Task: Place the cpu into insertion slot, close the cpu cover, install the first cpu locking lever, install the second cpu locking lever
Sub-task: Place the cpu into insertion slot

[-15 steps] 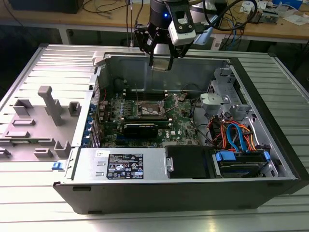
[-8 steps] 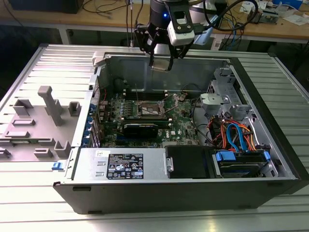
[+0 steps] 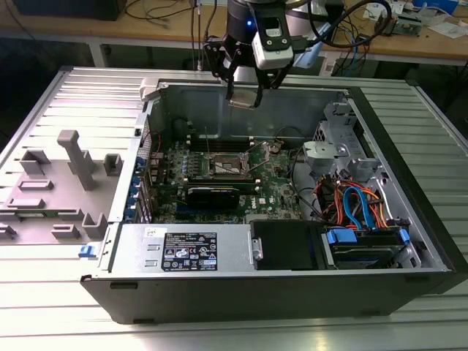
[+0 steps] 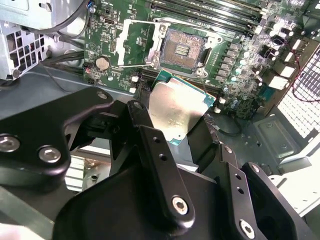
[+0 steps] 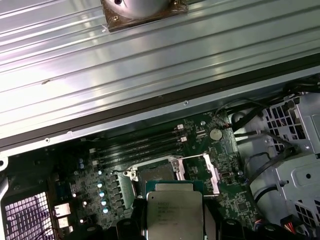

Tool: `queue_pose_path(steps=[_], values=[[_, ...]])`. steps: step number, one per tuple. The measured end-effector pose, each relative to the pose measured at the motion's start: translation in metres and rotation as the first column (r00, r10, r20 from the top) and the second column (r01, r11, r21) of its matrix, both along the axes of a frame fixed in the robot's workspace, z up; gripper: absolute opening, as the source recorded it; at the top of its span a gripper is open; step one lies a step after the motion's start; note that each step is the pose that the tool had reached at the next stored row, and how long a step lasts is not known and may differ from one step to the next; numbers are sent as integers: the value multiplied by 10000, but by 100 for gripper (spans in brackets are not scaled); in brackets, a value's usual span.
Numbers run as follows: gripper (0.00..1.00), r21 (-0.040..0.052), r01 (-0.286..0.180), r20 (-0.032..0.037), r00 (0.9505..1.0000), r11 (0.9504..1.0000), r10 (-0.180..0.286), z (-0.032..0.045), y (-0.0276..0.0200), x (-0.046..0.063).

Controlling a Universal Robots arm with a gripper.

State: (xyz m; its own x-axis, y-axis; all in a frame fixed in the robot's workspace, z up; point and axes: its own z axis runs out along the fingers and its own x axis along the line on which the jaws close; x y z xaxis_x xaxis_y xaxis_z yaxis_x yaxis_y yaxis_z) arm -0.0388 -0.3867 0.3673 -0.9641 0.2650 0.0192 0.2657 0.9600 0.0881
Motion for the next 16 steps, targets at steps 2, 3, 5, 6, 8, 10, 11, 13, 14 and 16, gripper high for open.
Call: queue_pose_path(steps=[2,3,5,6,8,10,11,13,14,16], values=[[54,-1,116,0,9999,9999,-116,0,-1,1],[54,-4,196,0,9998,9998,-196,0,-1,1],[54,-8,550,-1,9985,9985,-550,-1,-2,0],[54,-9,647,-1,9979,9979,-647,-2,-2,0],[54,-11,895,0,9960,9960,-895,-5,-2,0],[54,-14,1103,0,9939,9939,-1103,-7,-2,0],[54,-15,1211,0,9926,9926,-1211,-8,-2,0],[54,-12,1352,1,9908,9908,-1352,-10,-3,1],[54,-13,1402,1,9901,9901,-1402,-10,-4,0],[54,-15,1532,0,9882,9882,-1532,-10,-4,0]])
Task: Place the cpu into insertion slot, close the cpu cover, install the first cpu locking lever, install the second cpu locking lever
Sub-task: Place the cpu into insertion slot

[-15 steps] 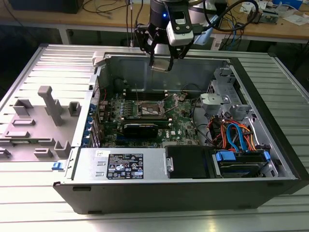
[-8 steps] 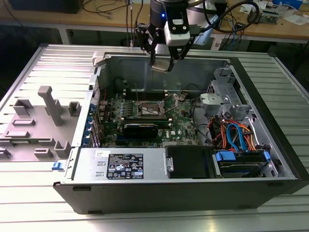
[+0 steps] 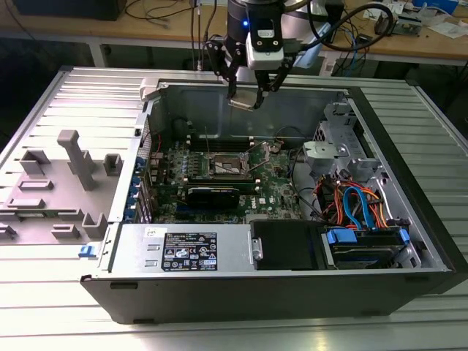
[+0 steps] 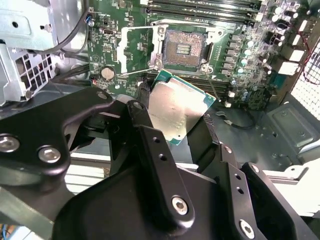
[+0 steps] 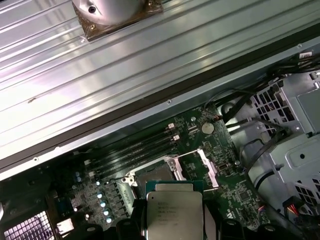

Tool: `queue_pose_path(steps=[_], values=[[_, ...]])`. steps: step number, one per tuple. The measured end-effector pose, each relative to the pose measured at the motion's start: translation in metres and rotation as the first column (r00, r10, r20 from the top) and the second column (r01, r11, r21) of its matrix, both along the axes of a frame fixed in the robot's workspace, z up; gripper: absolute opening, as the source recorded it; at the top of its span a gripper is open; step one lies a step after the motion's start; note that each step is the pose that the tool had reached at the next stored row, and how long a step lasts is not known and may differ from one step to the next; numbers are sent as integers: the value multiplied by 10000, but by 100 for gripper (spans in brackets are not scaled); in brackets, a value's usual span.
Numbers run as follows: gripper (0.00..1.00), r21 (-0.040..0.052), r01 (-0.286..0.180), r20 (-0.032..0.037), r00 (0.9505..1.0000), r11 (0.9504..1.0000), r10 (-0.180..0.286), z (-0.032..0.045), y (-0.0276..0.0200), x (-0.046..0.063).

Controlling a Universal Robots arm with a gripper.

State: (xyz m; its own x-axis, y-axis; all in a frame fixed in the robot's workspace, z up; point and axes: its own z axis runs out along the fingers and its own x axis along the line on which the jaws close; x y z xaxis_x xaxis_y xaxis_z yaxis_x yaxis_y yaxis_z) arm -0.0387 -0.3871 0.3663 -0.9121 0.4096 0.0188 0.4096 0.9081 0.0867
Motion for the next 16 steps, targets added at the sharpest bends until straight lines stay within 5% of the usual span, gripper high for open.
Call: queue_pose_path(steps=[9,16], values=[[54,-2,781,0,9969,9969,-781,-4,0,0],[54,-2,866,0,9962,9962,-866,-4,0,0]])
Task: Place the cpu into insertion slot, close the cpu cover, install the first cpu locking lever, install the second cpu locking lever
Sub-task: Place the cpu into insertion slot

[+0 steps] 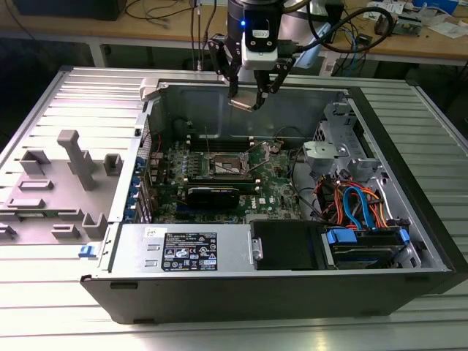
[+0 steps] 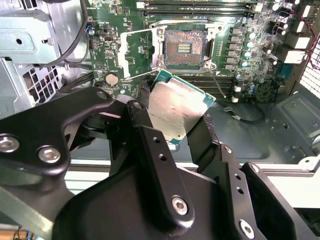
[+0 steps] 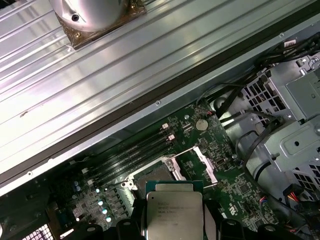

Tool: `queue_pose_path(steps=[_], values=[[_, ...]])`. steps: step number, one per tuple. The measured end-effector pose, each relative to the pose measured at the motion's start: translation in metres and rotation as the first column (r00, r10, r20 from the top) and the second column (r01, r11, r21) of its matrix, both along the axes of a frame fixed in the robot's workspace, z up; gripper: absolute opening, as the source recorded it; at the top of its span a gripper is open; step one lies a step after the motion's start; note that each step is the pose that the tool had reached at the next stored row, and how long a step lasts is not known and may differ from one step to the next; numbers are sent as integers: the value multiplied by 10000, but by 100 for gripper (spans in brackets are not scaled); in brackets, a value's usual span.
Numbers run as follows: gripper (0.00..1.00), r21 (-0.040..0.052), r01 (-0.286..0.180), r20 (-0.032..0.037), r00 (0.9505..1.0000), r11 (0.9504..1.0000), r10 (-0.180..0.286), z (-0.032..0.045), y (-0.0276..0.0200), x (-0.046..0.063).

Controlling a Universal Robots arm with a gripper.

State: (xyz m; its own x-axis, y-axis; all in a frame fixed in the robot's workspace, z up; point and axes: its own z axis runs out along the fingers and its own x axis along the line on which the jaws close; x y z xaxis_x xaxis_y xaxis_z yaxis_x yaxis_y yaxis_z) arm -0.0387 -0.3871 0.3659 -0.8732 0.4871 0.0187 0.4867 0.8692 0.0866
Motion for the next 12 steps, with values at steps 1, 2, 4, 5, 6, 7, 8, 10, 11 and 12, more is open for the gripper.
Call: queue_pose_path(steps=[1,2,4,5,6,7,8,10,11,12], values=[[54,0,0,0,10000,10000,0,0,0,0],[54,0,1,0,10000,10000,-1,0,0,0],[54,1,1,0,10000,10000,-1,0,0,0],[54,0,0,0,10000,10000,0,0,0,0],[54,0,1,0,10000,10000,-1,0,0,0],[54,0,1,0,10000,10000,-1,0,0,0],[54,0,4,0,10000,10000,-4,0,0,0],[54,-6,29,1,10000,10000,-29,-1,0,0],[54,-8,88,0,10000,10000,-88,0,0,0],[54,-9,152,0,9999,9999,-152,0,0,0]])
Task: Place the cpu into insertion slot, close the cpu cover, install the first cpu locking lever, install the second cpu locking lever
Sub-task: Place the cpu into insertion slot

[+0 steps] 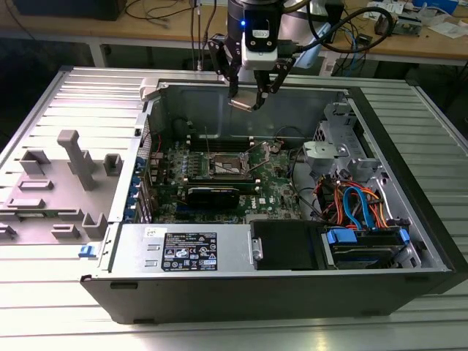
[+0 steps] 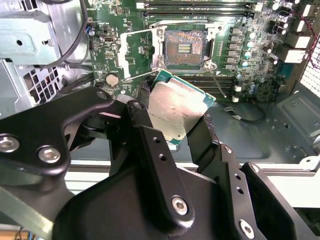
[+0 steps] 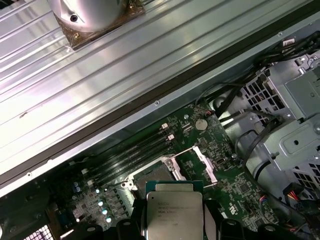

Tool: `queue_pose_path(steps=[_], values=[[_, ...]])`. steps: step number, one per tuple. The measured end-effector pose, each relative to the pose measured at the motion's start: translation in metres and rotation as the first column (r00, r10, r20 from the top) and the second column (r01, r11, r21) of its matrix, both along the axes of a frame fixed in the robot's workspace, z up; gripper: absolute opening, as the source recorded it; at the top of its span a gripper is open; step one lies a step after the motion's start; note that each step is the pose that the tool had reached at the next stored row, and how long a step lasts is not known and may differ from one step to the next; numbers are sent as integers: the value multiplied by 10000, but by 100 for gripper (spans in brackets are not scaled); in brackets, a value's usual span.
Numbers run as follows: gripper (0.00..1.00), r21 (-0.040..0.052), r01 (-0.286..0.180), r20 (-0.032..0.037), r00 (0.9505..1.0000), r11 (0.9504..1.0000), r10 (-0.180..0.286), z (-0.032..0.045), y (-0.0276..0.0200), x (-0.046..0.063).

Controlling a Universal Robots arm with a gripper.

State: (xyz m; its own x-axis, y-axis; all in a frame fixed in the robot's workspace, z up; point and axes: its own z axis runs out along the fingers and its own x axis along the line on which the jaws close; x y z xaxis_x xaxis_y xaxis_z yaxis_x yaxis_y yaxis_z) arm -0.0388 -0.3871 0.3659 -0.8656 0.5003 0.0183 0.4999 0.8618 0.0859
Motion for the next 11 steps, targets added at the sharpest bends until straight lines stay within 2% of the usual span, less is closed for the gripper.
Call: queue_pose_path(steps=[6,11], values=[[54,0,436,0,9990,9990,-436,-1,0,0],[54,0,617,0,9981,9981,-617,-1,0,0]])
